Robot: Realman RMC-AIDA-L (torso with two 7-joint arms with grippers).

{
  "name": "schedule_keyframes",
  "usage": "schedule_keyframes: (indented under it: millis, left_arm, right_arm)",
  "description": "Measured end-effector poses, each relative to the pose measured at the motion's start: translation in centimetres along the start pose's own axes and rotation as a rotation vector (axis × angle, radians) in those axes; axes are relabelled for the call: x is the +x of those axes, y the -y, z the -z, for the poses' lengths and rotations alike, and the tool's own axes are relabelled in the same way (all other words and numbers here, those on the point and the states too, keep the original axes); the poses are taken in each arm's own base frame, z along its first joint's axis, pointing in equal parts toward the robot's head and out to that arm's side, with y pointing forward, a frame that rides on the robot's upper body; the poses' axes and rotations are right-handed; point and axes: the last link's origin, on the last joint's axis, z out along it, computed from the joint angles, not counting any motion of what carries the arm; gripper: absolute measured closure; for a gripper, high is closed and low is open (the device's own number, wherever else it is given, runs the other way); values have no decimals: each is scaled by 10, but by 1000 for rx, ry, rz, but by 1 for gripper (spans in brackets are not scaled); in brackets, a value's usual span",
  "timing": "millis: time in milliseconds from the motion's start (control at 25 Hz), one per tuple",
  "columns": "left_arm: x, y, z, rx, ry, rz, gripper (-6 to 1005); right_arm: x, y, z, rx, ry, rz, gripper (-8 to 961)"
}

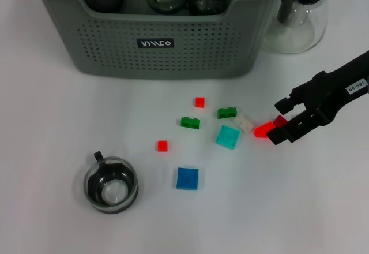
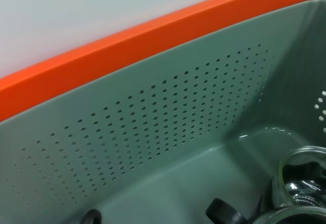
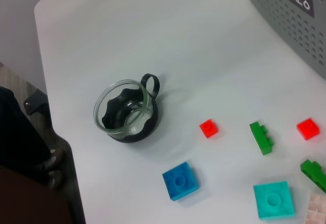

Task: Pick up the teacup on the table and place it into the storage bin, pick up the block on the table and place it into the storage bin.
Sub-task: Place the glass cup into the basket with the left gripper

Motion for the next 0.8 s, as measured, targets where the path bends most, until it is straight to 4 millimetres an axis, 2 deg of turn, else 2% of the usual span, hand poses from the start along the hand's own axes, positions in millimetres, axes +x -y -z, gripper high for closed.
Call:
schedule_keyframes:
  millis: [800]
  left_arm:
    - [-6, -8, -6, -4, 45, -16, 940]
  right_arm:
    - [-2, 1, -5, 6, -19, 11, 25]
